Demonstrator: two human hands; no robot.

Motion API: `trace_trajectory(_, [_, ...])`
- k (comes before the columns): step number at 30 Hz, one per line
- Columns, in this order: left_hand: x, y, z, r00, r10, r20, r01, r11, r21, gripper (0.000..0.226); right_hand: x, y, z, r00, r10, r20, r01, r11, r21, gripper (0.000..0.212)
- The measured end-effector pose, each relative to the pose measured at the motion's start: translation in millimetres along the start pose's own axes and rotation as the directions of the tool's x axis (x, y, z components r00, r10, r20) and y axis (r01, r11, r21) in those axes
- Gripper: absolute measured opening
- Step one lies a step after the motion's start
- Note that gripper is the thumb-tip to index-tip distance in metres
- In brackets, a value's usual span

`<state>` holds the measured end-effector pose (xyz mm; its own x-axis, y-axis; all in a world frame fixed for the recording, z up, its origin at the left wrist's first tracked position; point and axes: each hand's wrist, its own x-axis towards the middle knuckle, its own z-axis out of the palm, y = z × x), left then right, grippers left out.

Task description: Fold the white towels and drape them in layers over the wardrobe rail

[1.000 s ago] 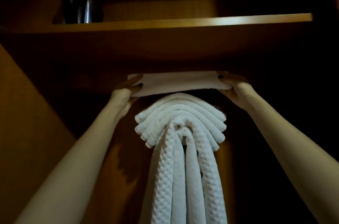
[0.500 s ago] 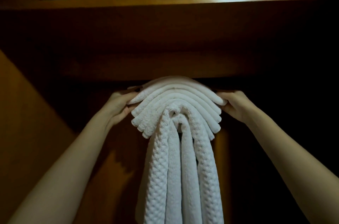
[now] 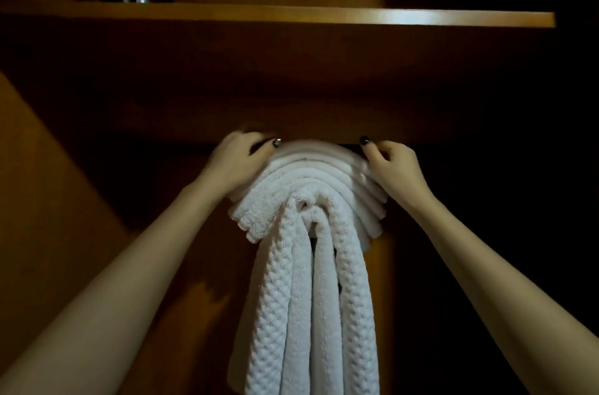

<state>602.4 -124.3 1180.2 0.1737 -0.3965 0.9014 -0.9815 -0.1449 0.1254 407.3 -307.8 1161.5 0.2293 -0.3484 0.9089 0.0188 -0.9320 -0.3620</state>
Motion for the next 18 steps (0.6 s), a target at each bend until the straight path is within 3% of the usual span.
trace_trajectory(2, [8.6, 13.9, 6.1, 0.981, 0.115, 0.154, -0.101, 0.99, -0.096, 0.036, 1.9, -14.2, 11.3, 0.988, -0.073, 0.138, 0.079, 0.996, -0.041, 0.039])
trace_trajectory(4, [12.3, 20.0, 13.8, 0.962, 0.127, 0.241, -0.112, 0.991, -0.074, 0.038, 3.0, -20.4, 20.0, 0.96, -0.089, 0.265, 0.114, 0.99, -0.081, 0.043])
trace_trajectory(12, [19.0, 10.9, 37.4, 0.964, 0.051, 0.263, -0.007, 0.986, -0.165, 0.039, 16.7, -13.1, 31.9, 0.918, -0.11, 0.38, 0.184, 0.969, -0.164, 0.043])
trace_trajectory(18, [23.1, 4.7, 51.6, 0.971, -0.034, 0.238, 0.075, 0.983, -0.167, 0.041, 24.4, -4.6, 39.5, 0.913, -0.014, 0.408, 0.079, 0.986, -0.144, 0.043])
